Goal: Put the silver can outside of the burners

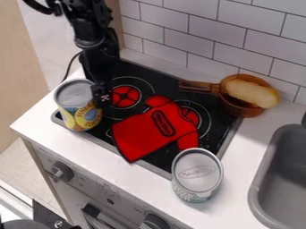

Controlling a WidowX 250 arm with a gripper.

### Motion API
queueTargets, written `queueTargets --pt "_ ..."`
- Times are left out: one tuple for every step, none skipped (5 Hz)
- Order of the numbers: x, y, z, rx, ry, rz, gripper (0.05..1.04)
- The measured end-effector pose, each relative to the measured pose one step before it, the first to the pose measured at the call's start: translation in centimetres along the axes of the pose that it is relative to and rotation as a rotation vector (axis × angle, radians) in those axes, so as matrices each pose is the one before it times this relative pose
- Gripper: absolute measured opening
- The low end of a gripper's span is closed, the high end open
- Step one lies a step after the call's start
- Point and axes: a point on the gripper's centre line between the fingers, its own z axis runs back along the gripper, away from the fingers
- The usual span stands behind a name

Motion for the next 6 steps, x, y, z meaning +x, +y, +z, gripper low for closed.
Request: queueTargets --pt "-0.796 0.541 -0.254 -0.0123 0.0014 -0.0020 0.998" --pt "-0.694 0.334 -0.051 -0.0031 -0.0009 -0.0015 0.998" --pt "-0.687 0.346 -0.041 0.0014 0.0028 -0.0007 0.998" --pt "-0.534 0.500 -0.034 0.0143 -0.0026 0.0031 0.998" --pt "-0.585 -0.080 -0.183 -0.0131 -0.0086 -0.0026 0.998" --pt "-0.638 -0.155 0.082 -0.0322 0.0056 -0.0167 0.998"
